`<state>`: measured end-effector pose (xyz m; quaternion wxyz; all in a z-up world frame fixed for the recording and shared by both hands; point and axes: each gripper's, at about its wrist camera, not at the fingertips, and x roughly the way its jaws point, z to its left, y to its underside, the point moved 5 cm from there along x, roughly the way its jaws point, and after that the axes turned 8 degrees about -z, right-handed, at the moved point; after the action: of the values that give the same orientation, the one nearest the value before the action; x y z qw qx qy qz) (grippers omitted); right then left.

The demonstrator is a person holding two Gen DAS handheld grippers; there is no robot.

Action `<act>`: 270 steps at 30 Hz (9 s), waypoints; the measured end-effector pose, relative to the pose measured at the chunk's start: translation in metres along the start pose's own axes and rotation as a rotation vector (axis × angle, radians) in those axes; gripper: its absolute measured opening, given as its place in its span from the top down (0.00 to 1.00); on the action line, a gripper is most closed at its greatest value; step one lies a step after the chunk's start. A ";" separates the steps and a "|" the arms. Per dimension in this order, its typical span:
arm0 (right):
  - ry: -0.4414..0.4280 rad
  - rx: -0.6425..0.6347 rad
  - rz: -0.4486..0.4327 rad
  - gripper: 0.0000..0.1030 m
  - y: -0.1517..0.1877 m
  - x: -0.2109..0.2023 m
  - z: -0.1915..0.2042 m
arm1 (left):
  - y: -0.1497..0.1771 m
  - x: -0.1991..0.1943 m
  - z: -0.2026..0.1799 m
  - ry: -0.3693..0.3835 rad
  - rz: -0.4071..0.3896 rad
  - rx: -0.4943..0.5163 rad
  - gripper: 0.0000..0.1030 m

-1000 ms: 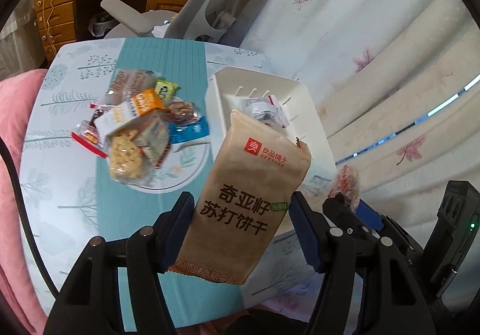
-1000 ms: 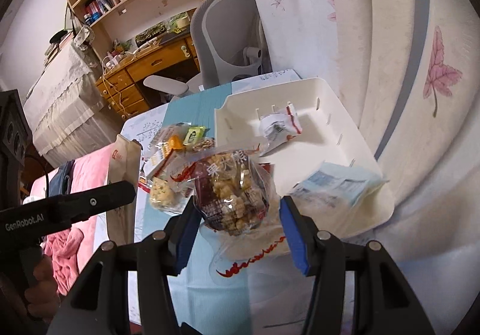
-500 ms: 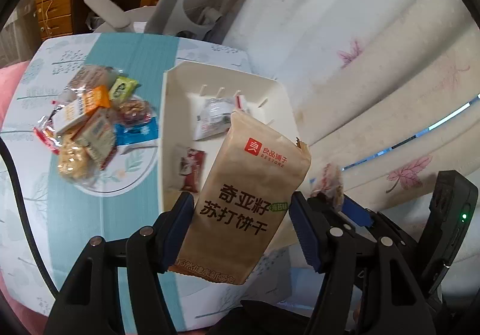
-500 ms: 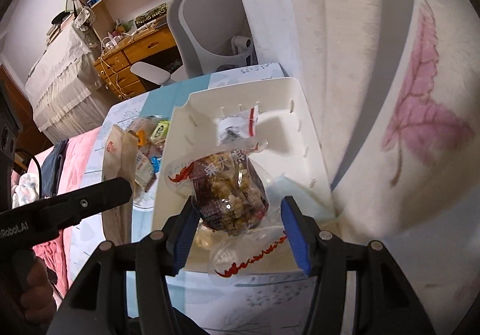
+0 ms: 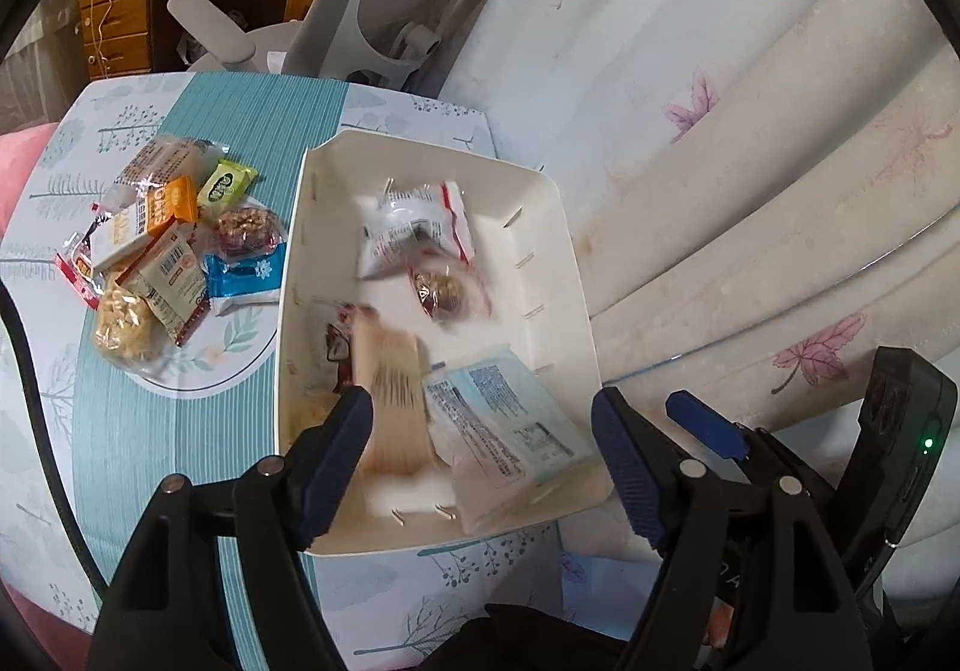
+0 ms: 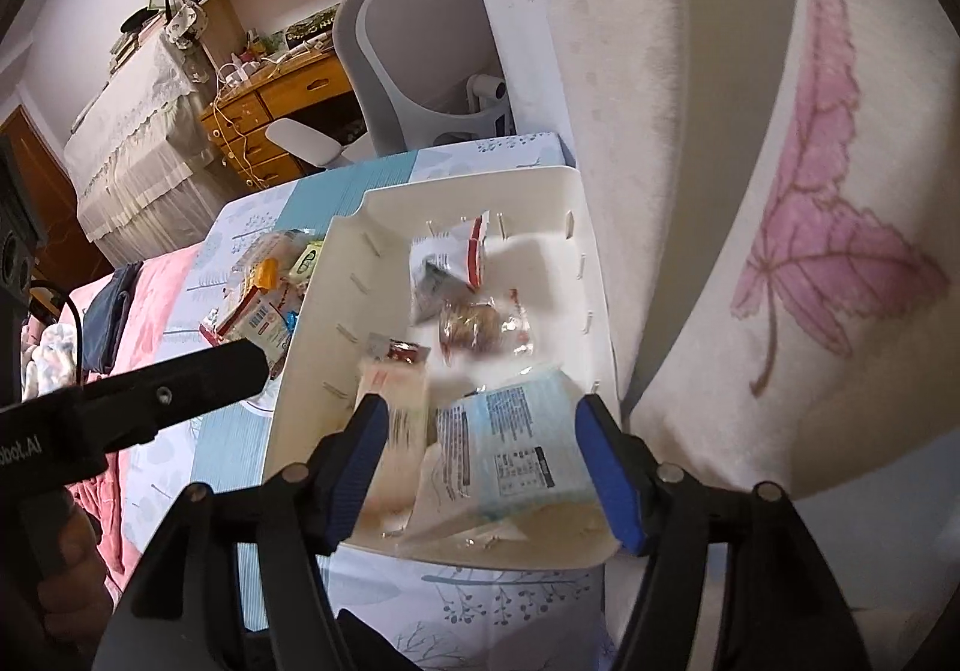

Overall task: Organize snacks
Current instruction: 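Carry the brown cracker bag with left tool while right tool carries the nut bag to the tray, then open left tool over the tray while right tool releases the nut bag inside, then withdraw both tools from the tray toward the snack plate, then grasp the white OATS bar with left tool while right tool grasps the white barcode bag, then lift the OATS bar with left tool while right tool carries the barcode bag toward the tray, then open left tool over the tray while right tool drops the barcode bag inside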

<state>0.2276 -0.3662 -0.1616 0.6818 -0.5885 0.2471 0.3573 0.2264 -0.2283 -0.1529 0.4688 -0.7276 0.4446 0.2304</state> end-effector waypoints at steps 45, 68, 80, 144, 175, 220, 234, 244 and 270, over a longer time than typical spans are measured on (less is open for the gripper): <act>-0.070 0.323 0.042 0.36 0.060 0.013 0.154 | 0.028 -0.119 0.174 -0.122 0.099 0.156 0.28; -0.207 0.721 0.117 0.23 0.082 0.076 0.222 | -0.040 -0.086 0.259 -0.091 0.165 0.356 0.28; -0.147 0.772 0.150 0.16 0.069 0.147 0.232 | -0.072 -0.004 0.276 -0.092 0.230 0.442 0.24; 0.003 0.567 0.267 0.46 0.044 0.233 0.214 | -0.121 0.086 0.324 -0.156 0.298 0.217 0.30; 0.006 0.495 0.264 0.46 0.059 0.171 0.197 | -0.119 0.099 0.353 -0.090 0.211 -0.558 0.30; 0.001 0.307 -0.001 0.46 0.049 0.023 0.229 | -0.073 -0.108 0.260 -0.043 0.075 -0.287 0.55; 0.057 0.162 -0.080 0.46 0.056 -0.027 0.161 | -0.040 -0.121 0.162 -0.001 0.065 -0.124 0.55; 0.023 0.105 -0.072 0.46 0.042 -0.039 0.093 | -0.013 -0.087 0.102 -0.049 0.092 -0.052 0.55; -0.074 -0.085 0.040 0.40 0.017 -0.015 0.001 | 0.021 -0.014 0.011 -0.170 0.094 0.015 0.30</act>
<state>0.2053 -0.3668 -0.1606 0.6576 -0.5982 0.2182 0.4026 0.2024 -0.2153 -0.1571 0.4989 -0.6802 0.4388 0.3096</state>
